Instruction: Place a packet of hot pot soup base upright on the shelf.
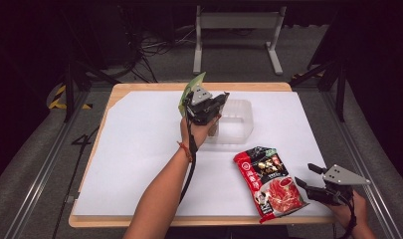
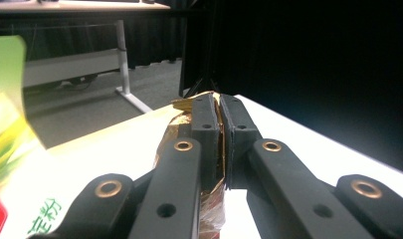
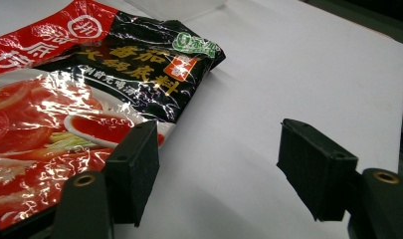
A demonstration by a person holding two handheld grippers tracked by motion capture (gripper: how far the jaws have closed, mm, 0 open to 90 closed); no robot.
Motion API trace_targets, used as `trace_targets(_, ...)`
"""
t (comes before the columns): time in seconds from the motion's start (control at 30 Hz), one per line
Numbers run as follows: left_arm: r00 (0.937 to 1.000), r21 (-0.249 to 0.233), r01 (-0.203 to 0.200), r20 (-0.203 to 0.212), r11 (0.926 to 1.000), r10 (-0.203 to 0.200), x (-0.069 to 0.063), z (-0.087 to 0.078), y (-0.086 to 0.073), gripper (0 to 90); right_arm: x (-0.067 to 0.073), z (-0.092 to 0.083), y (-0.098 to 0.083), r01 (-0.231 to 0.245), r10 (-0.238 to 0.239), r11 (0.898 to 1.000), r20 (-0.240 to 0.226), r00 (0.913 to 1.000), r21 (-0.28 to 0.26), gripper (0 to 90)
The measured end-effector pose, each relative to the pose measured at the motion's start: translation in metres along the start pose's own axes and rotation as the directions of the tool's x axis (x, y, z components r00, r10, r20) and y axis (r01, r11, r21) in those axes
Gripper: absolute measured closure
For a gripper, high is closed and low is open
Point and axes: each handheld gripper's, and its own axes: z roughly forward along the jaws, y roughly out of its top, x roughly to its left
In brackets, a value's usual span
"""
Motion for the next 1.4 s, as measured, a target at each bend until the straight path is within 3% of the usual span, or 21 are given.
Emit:
trace_targets(0.1,0.9993,-0.014,0.006,-0.038,0.9999,-0.006,0.003,-0.005,0.001,80.3,0.001,0.000,0.000,0.004,-0.004,1.000,-0.001,1.0000,0.001,32.8)
trace_targets(0.17,0.9998,-0.018,0.007,-0.021,0.9998,-0.008,0.006,-0.007,0.002,76.9,0.000,0.001,0.000,0.000,0.000,1.000,-0.001,1.0000,0.002,32.8)
trace_targets(0.27,0.9993,-0.019,0.001,-0.037,0.9998,-0.002,0.007,-0.009,0.001,70.9,0.000,0.001,0.000,-0.002,0.002,1.000,-0.001,1.0000,0.003,32.7)
trace_targets(0.4,1.0000,-0.022,0.008,-0.002,0.9997,-0.008,0.013,-0.014,0.000,68.3,0.000,0.000,0.000,0.000,0.000,1.000,-0.001,1.0000,0.000,32.6)
trace_targets(0.5,0.9999,-0.013,-0.011,-0.005,0.9999,0.011,0.013,-0.018,0.002,56.4,-0.001,0.001,0.000,-0.003,0.003,1.000,-0.001,1.0000,0.001,32.7)
trace_targets(0.7,0.9991,-0.013,-0.032,0.027,0.9994,0.033,0.012,-0.024,0.003,45.7,-0.001,0.000,0.000,-0.004,0.004,1.000,-0.003,1.0000,-0.002,33.1)
trace_targets(0.83,0.9975,-0.006,-0.058,0.039,0.9983,0.059,0.011,-0.027,0.003,45.0,-0.001,0.000,0.000,-0.001,0.001,1.000,-0.009,1.0000,-0.004,35.1)
trace_targets(1.0,0.9909,0.005,-0.097,0.094,0.9952,0.096,0.011,-0.038,0.000,44.5,-0.001,-0.001,0.000,-0.001,0.001,1.000,-0.019,0.9998,-0.006,37.6)
trace_targets(1.13,0.9883,0.030,-0.129,0.085,0.9912,0.126,0.011,-0.043,-0.005,44.1,-0.001,0.000,0.000,-0.003,0.003,1.000,-0.020,0.9998,-0.008,38.2)
trace_targets(1.27,0.9883,0.053,-0.123,0.098,0.9910,0.117,0.014,-0.043,-0.010,48.1,0.000,0.000,0.001,-0.003,0.003,1.000,-0.018,0.9998,-0.004,36.8)
trace_targets(1.3,0.9872,0.077,-0.145,0.079,0.9865,0.138,0.012,-0.043,-0.014,48.1,0.000,0.001,0.001,-0.002,0.002,1.000,-0.018,0.9998,-0.003,36.7)
trace_targets(1.4,0.9836,0.099,-0.165,0.090,0.9813,0.156,0.011,-0.045,-0.020,51.0,0.000,0.000,0.000,-0.002,0.002,1.000,-0.019,0.9998,-0.003,37.0)
